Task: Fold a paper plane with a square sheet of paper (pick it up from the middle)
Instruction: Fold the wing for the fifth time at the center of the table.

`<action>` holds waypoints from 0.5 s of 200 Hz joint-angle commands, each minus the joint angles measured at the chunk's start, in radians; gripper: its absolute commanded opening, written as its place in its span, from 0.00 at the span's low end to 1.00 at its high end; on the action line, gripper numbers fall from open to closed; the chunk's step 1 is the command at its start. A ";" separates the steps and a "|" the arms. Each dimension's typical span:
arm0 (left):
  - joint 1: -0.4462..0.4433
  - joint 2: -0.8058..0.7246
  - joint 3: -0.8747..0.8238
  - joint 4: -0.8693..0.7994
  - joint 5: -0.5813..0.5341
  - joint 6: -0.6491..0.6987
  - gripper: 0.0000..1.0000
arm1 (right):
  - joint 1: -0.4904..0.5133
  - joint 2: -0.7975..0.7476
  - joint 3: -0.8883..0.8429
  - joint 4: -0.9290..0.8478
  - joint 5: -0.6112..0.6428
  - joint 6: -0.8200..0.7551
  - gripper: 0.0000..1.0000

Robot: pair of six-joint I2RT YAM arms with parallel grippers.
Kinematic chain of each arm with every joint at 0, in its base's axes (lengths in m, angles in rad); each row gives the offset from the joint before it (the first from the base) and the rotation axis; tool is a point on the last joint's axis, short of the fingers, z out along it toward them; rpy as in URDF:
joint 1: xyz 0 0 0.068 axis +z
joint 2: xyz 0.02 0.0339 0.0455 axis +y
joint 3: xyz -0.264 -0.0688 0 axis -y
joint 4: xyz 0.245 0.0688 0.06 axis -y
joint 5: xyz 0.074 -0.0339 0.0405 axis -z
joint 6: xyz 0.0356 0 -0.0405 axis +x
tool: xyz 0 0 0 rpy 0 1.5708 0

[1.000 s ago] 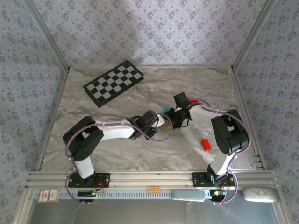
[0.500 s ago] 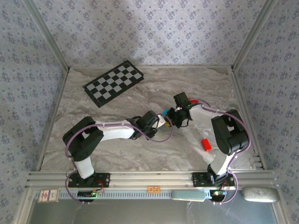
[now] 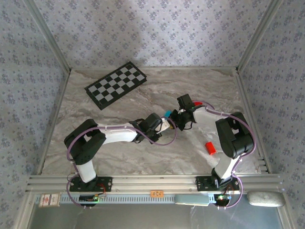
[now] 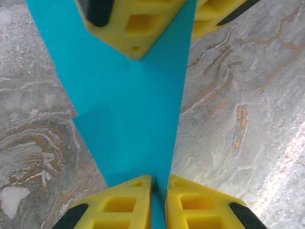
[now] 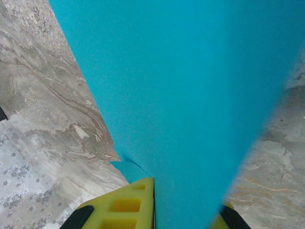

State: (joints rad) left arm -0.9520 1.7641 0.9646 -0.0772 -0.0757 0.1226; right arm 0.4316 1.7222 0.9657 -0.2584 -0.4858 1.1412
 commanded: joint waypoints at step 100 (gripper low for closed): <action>0.094 -0.005 0.045 -0.062 0.322 -0.113 0.00 | -0.044 -0.024 0.050 -0.077 -0.008 -0.096 0.58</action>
State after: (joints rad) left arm -0.8845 1.7710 0.9680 -0.0910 0.1207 0.0582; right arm 0.4065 1.7222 0.9768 -0.2829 -0.4870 1.0950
